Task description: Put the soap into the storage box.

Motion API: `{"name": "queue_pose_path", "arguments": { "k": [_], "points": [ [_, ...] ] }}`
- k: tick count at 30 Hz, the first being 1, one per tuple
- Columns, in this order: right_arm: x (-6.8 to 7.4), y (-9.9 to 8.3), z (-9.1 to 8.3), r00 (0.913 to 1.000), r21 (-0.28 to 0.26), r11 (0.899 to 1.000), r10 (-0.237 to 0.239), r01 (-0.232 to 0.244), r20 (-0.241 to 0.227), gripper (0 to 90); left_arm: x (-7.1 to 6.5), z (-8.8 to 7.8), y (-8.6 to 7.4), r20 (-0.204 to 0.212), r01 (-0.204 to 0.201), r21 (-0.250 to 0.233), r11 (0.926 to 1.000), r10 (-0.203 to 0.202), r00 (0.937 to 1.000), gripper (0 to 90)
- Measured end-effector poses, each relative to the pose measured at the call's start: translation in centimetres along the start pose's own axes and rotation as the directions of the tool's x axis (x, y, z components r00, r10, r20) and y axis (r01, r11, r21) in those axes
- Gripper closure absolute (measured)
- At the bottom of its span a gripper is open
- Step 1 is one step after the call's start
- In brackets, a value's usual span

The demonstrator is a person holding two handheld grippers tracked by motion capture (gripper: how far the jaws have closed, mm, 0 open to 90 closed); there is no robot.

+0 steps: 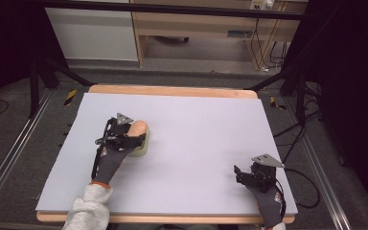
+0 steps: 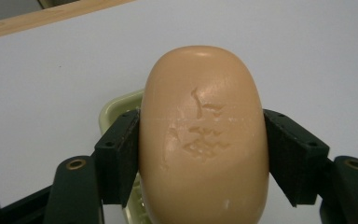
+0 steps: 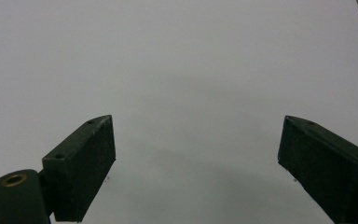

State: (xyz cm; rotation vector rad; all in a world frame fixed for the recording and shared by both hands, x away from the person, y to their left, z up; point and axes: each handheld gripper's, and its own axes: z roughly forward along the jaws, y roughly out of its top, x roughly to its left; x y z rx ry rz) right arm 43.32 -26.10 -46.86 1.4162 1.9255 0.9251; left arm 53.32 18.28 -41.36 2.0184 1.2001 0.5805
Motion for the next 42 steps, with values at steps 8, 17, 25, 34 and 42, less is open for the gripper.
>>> {"name": "queue_pose_path", "arguments": {
  "k": [8, 17, 25, 34, 42],
  "points": [
    [0.0, 0.0, 0.0, 1.0, 0.003, 1.0, 0.001, -0.001, 0.0, 11.3, 0.3, 0.8, -0.1, -0.016, 0.007, 0.011, 0.9999, -0.006, 0.9998, 31.8],
    [0.1, 0.0, 0.1, 1.0, 0.004, 1.0, 0.001, -0.001, -0.004, 11.3, 0.7, 2.0, -0.6, -0.02, 0.018, 0.029, 0.9994, -0.018, 0.9996, 31.8],
    [0.0, 0.0, 0.1, 1.0, 0.005, 1.0, 0.001, -0.001, -0.002, 11.3, 1.1, 2.5, -1.3, -0.03, 0.029, 0.05, 0.9983, -0.028, 0.9992, 31.7],
    [0.1, 0.0, 0.1, 1.0, 0.007, 1.0, 0.001, -0.001, -0.002, 11.3, 1.0, 3.1, -1.7, -0.038, 0.025, 0.065, 0.9976, -0.023, 0.999, 31.7],
    [0.1, 0.0, 0.1, 1.0, 0.007, 1.0, 0.002, -0.002, -0.003, 11.3, 0.9, 3.4, -1.8, -0.04, 0.031, 0.07, 0.9971, -0.028, 0.9988, 31.6]
  ]
}}
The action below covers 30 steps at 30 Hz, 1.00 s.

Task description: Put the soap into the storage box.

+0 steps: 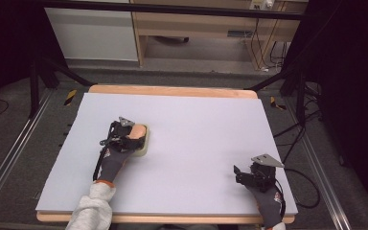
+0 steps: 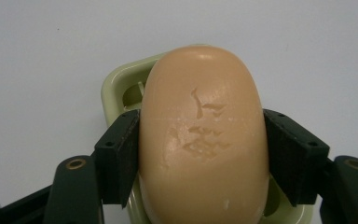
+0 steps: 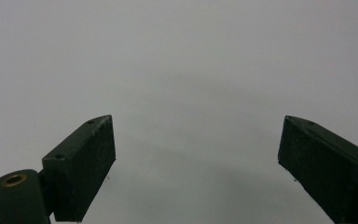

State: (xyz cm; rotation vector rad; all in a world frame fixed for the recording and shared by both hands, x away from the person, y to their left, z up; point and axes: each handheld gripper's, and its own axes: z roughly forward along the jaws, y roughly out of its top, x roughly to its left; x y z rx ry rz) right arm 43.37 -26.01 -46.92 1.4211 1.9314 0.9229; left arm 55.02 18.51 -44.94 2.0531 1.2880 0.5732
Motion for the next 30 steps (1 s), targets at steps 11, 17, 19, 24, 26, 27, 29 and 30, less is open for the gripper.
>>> {"name": "queue_pose_path", "arguments": {
  "k": [11, 17, 19, 24, 26, 27, 29, 30],
  "points": [
    [0.1, 0.0, 0.0, 1.0, 0.001, 1.0, -0.003, 0.003, -0.003, 11.3, -0.1, 0.3, -0.2, 0.01, -0.002, 0.017, 0.9999, 0.002, 0.9999, 31.3],
    [0.1, 0.0, 0.0, 1.0, 0.001, 1.0, -0.001, 0.001, -0.002, 11.2, -0.1, 0.3, -0.2, 0.016, 0.0, 0.024, 0.9997, -0.001, 0.9999, 31.1],
    [0.1, 0.0, 0.0, 1.0, 0.002, 1.0, -0.001, 0.001, -0.002, 11.2, -0.1, 0.2, -0.1, 0.013, 0.004, 0.02, 0.9998, -0.004, 0.9999, 30.6],
    [0.1, 0.0, 0.0, 1.0, -0.001, 1.0, -0.002, 0.002, 0.0, 11.1, 0.3, -1.0, 0.1, 0.032, 0.029, -0.023, 0.9993, -0.028, 0.9991, 29.8],
    [0.1, 0.0, 0.0, 1.0, 0.001, 1.0, 0.002, -0.002, -0.001, 11.1, 0.3, -1.5, 0.2, 0.036, 0.022, -0.031, 0.9993, -0.021, 0.9991, 29.8],
    [0.1, 0.0, 0.0, 1.0, 0.001, 1.0, 0.002, -0.002, 0.0, 11.1, 0.3, -1.8, 0.2, 0.038, 0.02, -0.036, 0.9991, -0.018, 0.9991, 29.8],
    [0.0, 0.0, 0.0, 1.0, 0.001, 1.0, 0.0, 0.0, 0.004, 11.1, 0.3, -2.4, 0.1, 0.049, 0.019, -0.048, 0.9987, -0.017, 0.9987, 29.8],
    [0.0, 0.0, 0.0, 1.0, 0.0, 1.0, 0.001, -0.001, 0.003, 11.1, 0.3, -2.7, 0.1, 0.051, 0.014, -0.049, 0.9987, -0.011, 0.9986, 29.8]
  ]
}}
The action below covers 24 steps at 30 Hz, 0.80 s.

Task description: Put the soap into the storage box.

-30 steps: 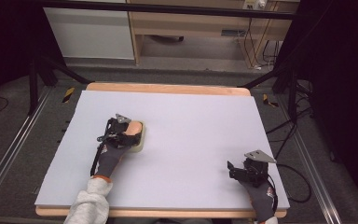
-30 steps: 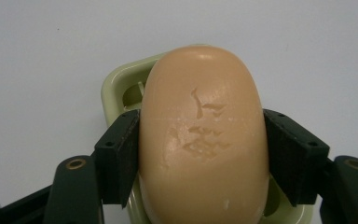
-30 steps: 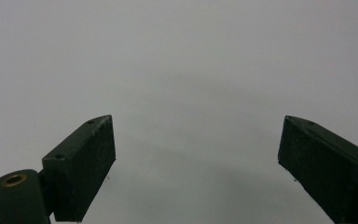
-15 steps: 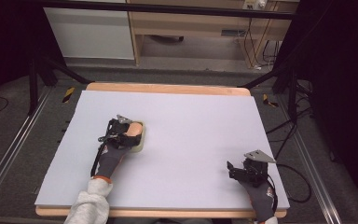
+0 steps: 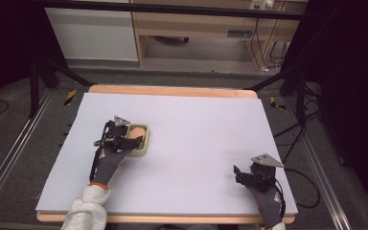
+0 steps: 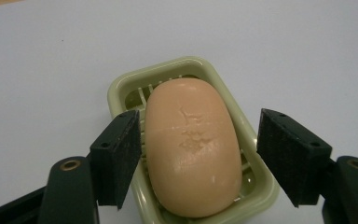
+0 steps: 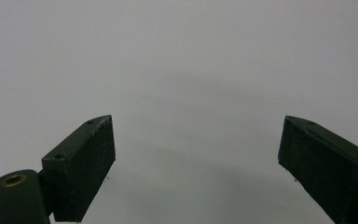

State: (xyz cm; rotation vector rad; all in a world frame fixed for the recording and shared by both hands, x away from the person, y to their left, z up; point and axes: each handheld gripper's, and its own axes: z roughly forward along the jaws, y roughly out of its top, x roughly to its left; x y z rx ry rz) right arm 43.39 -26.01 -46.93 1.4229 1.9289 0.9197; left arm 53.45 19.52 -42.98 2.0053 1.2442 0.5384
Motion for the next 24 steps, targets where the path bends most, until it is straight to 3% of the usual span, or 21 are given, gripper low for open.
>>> {"name": "queue_pose_path", "arguments": {
  "k": [8, 17, 24],
  "points": [
    [-0.6, -0.2, 0.0, 0.9995, 0.005, 1.0, 0.03, -0.03, 0.003, 10.8, -0.1, -1.8, -1.2, 0.042, -0.033, -0.02, 0.9993, 0.033, 0.9986, 29.4],
    [-1.4, -0.4, -0.2, 0.9985, 0.007, 0.999, 0.052, -0.052, 0.016, 10.8, 0.5, -3.9, -3.6, 0.077, -0.008, -0.053, 0.9985, 0.012, 0.997, 29.5],
    [-2.1, -0.8, -0.4, 0.9966, 0.005, 0.997, 0.075, -0.076, 0.033, 10.2, 1.3, -4.7, -6.0, 0.052, 0.019, -0.093, 0.9954, -0.015, 0.9985, 29.3]
  ]
}}
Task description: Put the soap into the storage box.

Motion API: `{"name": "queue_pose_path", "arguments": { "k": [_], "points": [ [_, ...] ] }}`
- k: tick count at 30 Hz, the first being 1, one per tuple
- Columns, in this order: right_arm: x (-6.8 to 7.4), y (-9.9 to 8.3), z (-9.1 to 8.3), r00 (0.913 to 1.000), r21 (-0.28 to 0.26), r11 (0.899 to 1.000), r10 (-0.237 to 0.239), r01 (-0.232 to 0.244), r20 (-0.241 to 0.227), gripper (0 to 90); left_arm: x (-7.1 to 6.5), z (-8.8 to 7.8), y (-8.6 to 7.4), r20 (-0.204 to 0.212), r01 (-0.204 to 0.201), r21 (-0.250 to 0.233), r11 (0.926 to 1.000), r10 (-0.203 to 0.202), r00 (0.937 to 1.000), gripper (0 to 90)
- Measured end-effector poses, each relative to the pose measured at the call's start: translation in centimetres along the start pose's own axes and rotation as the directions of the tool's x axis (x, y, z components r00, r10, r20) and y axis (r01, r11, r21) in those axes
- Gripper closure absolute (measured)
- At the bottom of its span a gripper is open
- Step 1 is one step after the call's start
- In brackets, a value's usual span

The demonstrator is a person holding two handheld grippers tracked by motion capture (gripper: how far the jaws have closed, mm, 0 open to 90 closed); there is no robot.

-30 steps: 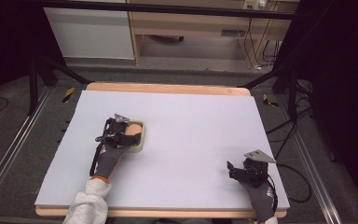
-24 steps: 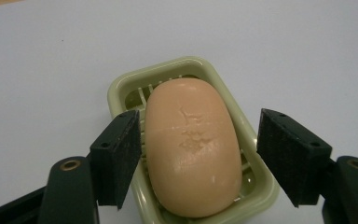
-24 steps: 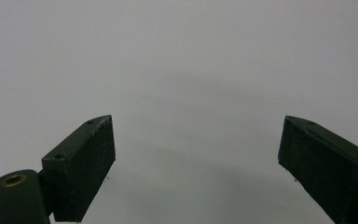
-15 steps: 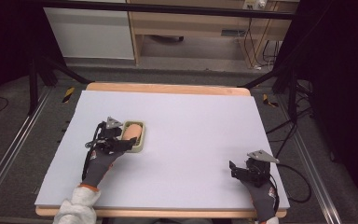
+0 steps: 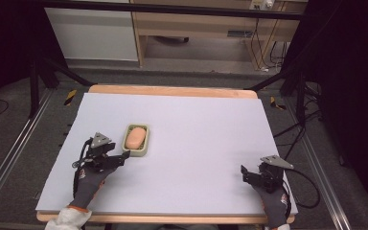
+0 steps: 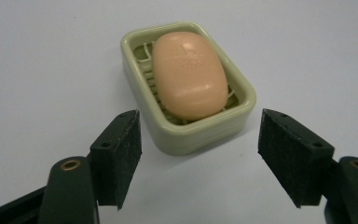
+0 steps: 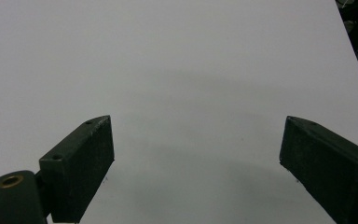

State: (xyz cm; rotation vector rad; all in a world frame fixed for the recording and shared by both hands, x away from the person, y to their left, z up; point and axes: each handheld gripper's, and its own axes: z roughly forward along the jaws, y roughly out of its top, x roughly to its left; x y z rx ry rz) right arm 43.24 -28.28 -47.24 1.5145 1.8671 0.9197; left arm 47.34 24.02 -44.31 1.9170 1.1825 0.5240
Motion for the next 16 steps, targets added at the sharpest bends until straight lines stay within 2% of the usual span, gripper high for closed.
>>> {"name": "queue_pose_path", "arguments": {
  "k": [4, 6, 11, 16],
  "points": [
    [0.0, -0.1, -0.1, 1.0, -0.001, 1.0, -0.002, 0.002, 0.004, 10.1, 0.5, -0.5, -1.1, -0.028, 0.015, -0.023, 0.9996, -0.016, 0.9995, 29.1],
    [-0.1, -0.1, -0.1, 1.0, -0.001, 1.0, -0.001, 0.001, 0.004, 9.7, 0.7, -0.8, -1.7, -0.024, 0.025, -0.028, 0.9993, -0.025, 0.9994, 29.1],
    [-0.2, -0.3, 0.0, 0.9999, 0.007, 1.0, 0.005, -0.005, 0.011, 8.8, 1.1, -1.4, -3.0, -0.047, 0.011, -0.007, 0.9999, -0.011, 0.9988, 28.5],
    [-0.3, -0.3, 0.1, 0.9999, 0.011, 1.0, 0.007, -0.007, 0.013, 8.8, 1.9, -1.5, -3.8, -0.067, 0.04, 0.008, 0.9992, -0.039, 0.997, 28.4]
  ]
}}
